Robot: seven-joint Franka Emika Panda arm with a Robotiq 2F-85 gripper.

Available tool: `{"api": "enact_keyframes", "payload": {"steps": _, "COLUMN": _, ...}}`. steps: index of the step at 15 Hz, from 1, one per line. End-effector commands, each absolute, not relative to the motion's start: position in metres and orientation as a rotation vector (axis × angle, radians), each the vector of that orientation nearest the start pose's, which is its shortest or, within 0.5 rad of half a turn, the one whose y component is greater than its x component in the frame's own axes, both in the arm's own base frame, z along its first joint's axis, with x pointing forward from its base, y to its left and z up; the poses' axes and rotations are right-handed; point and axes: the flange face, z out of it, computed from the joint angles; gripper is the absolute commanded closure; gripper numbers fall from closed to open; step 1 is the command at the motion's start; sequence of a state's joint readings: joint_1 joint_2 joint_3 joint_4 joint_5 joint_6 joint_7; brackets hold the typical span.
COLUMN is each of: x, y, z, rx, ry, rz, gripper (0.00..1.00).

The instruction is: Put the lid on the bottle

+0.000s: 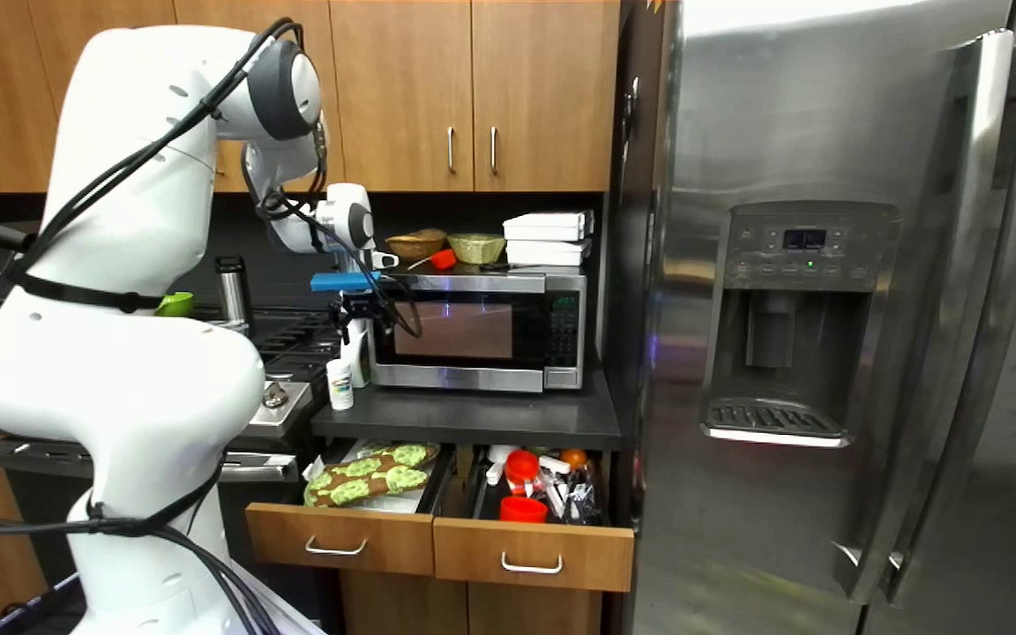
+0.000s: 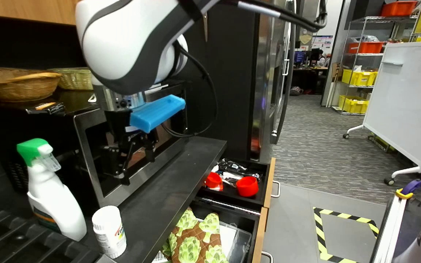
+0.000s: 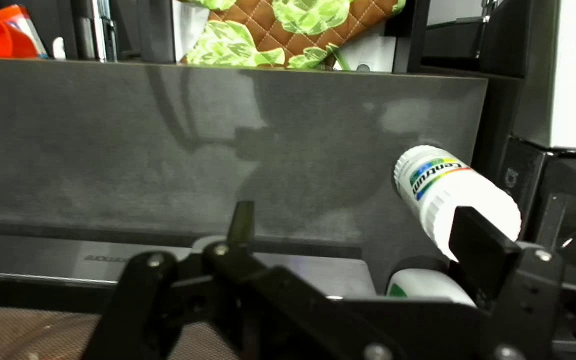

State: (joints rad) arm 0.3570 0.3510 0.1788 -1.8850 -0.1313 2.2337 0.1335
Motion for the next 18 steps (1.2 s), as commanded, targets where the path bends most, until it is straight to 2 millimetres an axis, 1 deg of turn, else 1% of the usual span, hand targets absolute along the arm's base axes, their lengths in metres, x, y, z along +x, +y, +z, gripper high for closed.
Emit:
{"api": "enact_keyframes", "payload": {"steps": 1, "x": 0.514, "y": 0.280, "z": 0.342, "rx": -3.112, "ry": -0.653, "rz": -0.044, "gripper": 0.00}}
{"api": "enact_keyframes", "payload": {"steps": 5, "x": 0.481, "y": 0.260, "z": 0.352, "rx": -3.105, "ry": -0.592, "rz": -0.045, "gripper": 0.00}}
{"api": "enact_keyframes", "payload": {"steps": 8, "x": 0.451, "y": 0.243, "z": 0.359, "rx": -3.100, "ry": -0.536, "rz": -0.034, "gripper": 0.00}}
{"api": "enact_keyframes", "payload": {"steps": 13, "x": 0.401, "y": 0.203, "z": 0.376, "rx": -3.100, "ry": -0.400, "rz": -0.030, "gripper": 0.00}}
{"api": "enact_keyframes", "payload": {"steps": 16, "x": 0.378, "y": 0.181, "z": 0.386, "rx": -3.110, "ry": -0.346, "rz": -0.061, "gripper": 0.00}}
{"api": "enact_keyframes", "payload": {"steps": 18, "x": 0.365, "y": 0.170, "z": 0.400, "rx": -3.130, "ry": -0.336, "rz": -0.126, "gripper": 0.00}}
